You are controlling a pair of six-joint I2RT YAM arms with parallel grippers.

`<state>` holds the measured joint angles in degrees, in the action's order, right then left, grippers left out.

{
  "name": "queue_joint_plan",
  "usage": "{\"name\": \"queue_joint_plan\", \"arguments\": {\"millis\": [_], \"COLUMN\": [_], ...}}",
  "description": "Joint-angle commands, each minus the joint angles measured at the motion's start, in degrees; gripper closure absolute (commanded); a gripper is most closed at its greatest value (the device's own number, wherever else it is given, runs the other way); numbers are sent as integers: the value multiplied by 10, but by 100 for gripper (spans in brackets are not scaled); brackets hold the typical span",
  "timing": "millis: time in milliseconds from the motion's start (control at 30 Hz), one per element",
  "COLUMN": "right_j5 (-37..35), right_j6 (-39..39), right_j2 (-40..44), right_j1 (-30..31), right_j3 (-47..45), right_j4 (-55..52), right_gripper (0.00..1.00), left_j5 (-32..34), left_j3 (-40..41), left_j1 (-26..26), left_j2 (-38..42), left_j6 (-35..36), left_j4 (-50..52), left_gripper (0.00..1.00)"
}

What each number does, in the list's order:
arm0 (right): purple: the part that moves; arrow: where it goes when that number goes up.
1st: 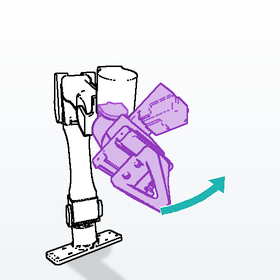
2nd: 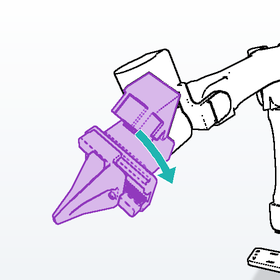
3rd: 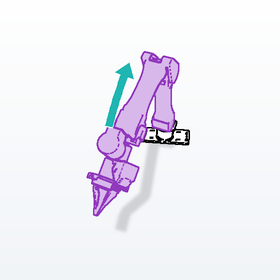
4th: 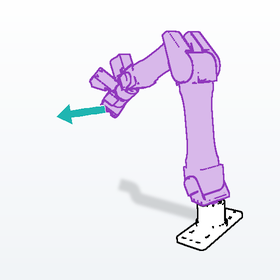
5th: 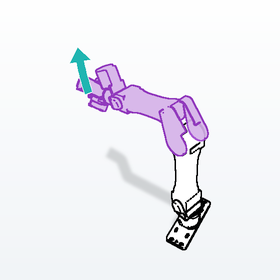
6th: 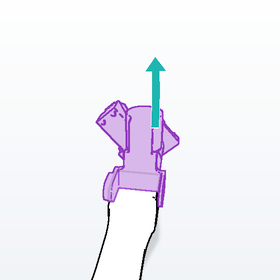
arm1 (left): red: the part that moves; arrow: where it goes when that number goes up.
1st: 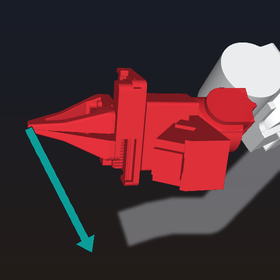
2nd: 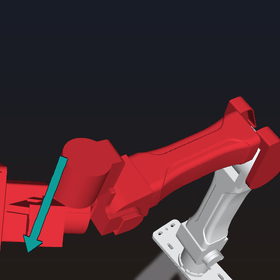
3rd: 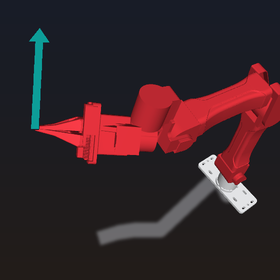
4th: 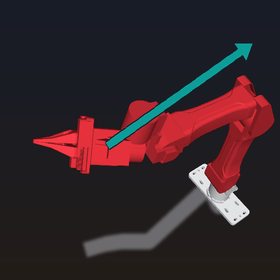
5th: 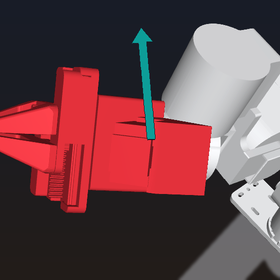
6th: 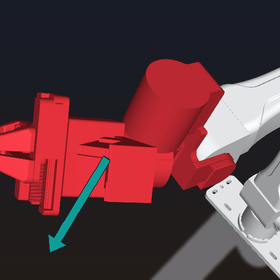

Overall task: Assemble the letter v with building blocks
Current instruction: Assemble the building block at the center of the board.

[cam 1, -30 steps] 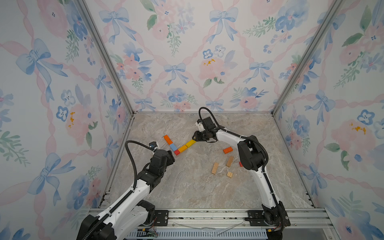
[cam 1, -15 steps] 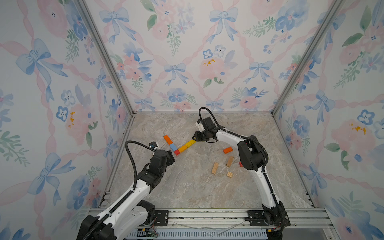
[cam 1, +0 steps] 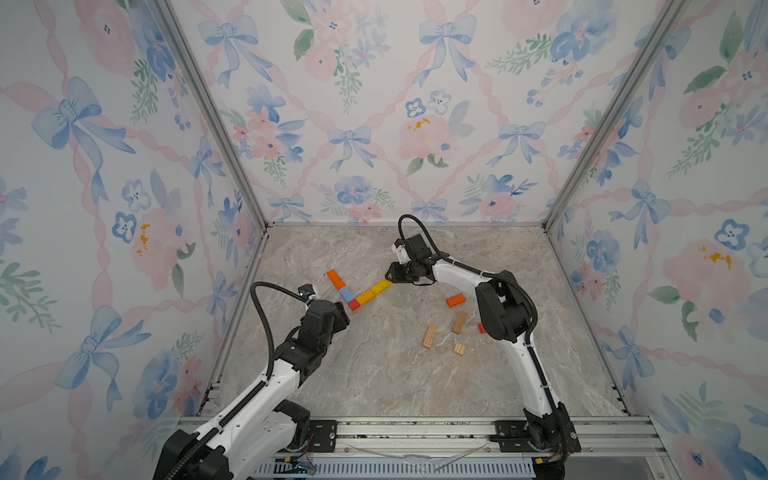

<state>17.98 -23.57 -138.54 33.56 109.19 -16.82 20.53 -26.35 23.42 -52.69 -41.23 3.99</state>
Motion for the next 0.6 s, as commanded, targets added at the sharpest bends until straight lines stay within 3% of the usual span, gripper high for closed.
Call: {"name": "queue_joint_plan", "arguments": {"millis": [0,400,567], "right_j5": [0,0,0], "right_j6": [-5,-8,-8], "right_j2": [14,15,15], "right_j1": [9,9,9], "right_j3": [-17,-18,-17], "right_j4": [-27,-24,-25], "right_gripper": [68,70,65], "left_j5": [-1,-1,-2], "left_j3": [10,8,8], "left_j1": [-5,-5,-5], "left_j2": [6,2,0], "left_j6": [-6,-7,-6], "left_j4": [2,2,0], "left_gripper": [27,27,27]}}
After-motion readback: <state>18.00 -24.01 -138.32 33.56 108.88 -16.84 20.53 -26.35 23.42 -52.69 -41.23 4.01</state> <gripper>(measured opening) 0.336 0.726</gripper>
